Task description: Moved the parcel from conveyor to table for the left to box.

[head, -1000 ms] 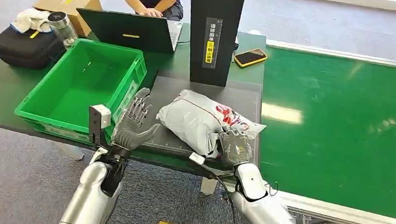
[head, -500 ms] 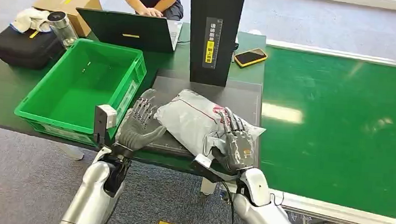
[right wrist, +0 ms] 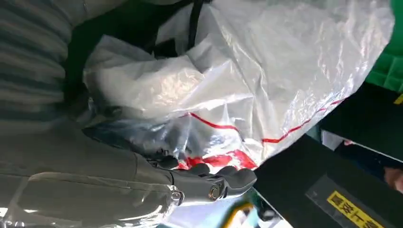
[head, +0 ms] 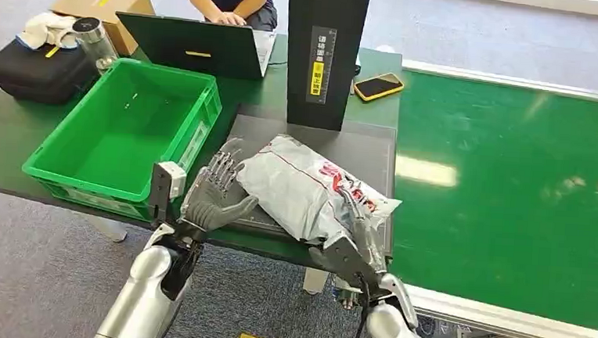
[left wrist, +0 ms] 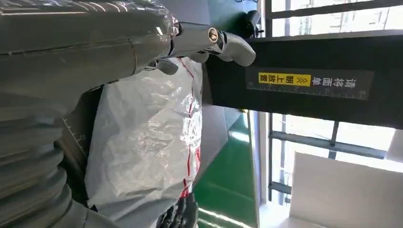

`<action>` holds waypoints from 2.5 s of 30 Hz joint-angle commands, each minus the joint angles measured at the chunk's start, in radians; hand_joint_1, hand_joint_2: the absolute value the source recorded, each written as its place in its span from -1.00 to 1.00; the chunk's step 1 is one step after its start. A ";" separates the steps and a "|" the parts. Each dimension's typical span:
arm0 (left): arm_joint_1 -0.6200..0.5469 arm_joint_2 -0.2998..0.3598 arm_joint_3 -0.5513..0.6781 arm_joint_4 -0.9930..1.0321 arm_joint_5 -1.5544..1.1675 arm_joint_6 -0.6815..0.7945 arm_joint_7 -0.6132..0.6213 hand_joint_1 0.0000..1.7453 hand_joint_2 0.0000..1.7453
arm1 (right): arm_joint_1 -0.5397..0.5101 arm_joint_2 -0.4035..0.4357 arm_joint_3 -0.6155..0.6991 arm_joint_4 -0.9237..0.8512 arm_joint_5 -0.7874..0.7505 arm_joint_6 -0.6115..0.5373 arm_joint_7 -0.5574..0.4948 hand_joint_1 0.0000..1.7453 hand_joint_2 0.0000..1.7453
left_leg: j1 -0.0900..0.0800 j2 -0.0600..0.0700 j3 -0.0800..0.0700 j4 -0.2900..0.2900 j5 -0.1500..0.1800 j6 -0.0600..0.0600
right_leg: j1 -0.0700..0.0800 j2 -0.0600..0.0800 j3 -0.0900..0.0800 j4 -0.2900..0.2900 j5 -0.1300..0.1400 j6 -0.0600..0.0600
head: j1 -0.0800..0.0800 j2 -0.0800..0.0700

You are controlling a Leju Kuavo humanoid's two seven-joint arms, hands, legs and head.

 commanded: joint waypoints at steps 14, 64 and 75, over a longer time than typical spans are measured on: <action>0.036 0.025 -0.081 -0.098 -0.211 0.044 -0.051 -1.00 1.00 | 0.148 0.047 -0.238 -0.313 -0.013 0.012 -0.051 -1.00 1.00 | 0.000 0.000 0.001 0.000 -0.001 0.000 | 0.000 0.000 0.001 0.000 -0.001 -0.001 | 0.000 0.000; -0.355 -0.075 -0.407 0.629 -0.969 0.148 0.468 -1.00 1.00 | 0.318 0.153 -0.404 -0.503 -0.066 0.042 0.016 -1.00 1.00 | 0.000 0.000 0.006 -0.003 -0.001 0.000 | 0.000 0.000 0.006 -0.003 -0.001 -0.001 | 0.000 0.000; -0.338 -0.057 -0.399 0.633 -0.982 0.064 0.530 -1.00 1.00 | 0.308 0.165 -0.404 -0.483 -0.063 0.042 0.013 -1.00 1.00 | 0.000 0.002 0.009 -0.004 0.000 0.000 | 0.000 0.002 0.008 -0.003 0.001 -0.002 | 0.000 0.000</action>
